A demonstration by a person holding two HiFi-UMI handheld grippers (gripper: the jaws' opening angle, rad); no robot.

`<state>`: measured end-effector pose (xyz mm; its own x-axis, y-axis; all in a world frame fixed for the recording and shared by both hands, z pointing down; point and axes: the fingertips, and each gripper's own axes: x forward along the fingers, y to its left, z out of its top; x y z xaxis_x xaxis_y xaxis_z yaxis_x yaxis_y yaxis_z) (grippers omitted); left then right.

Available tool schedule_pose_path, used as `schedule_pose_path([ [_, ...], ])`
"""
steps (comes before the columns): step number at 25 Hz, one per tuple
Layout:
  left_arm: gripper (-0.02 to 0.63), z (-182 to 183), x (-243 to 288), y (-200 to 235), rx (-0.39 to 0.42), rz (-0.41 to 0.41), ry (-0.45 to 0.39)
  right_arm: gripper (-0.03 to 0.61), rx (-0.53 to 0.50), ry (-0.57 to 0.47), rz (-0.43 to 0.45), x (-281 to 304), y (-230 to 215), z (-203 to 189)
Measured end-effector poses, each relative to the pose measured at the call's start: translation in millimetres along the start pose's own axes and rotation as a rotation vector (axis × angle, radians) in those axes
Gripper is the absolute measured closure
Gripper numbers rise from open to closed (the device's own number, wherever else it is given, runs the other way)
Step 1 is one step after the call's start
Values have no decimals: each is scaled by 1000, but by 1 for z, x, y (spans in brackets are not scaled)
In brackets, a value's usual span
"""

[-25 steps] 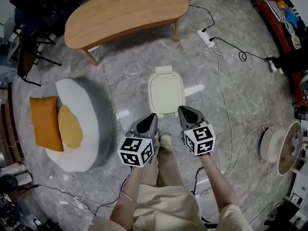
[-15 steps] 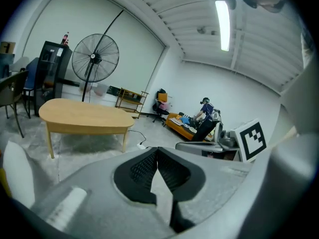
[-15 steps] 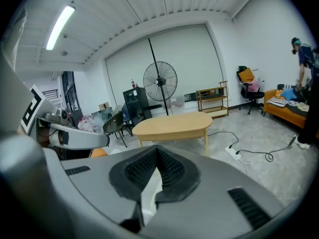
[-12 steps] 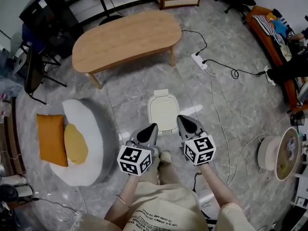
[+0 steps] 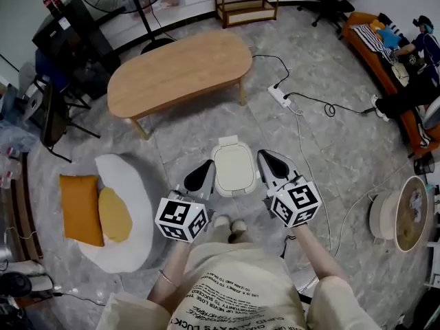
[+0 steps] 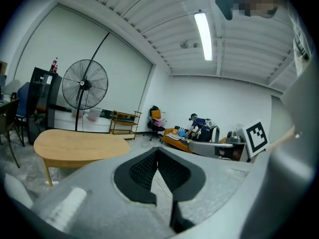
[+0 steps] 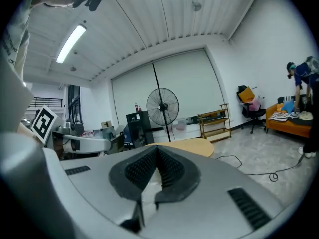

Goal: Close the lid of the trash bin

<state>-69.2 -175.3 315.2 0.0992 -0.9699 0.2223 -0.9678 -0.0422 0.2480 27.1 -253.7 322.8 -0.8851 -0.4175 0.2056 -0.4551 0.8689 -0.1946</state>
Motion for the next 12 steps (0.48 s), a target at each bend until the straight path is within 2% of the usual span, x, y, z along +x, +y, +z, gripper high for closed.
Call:
schedule_pose_path([
  [12,591,61,-23,-1,92,1,-116,574,-19,-148,14,-32,1,71],
])
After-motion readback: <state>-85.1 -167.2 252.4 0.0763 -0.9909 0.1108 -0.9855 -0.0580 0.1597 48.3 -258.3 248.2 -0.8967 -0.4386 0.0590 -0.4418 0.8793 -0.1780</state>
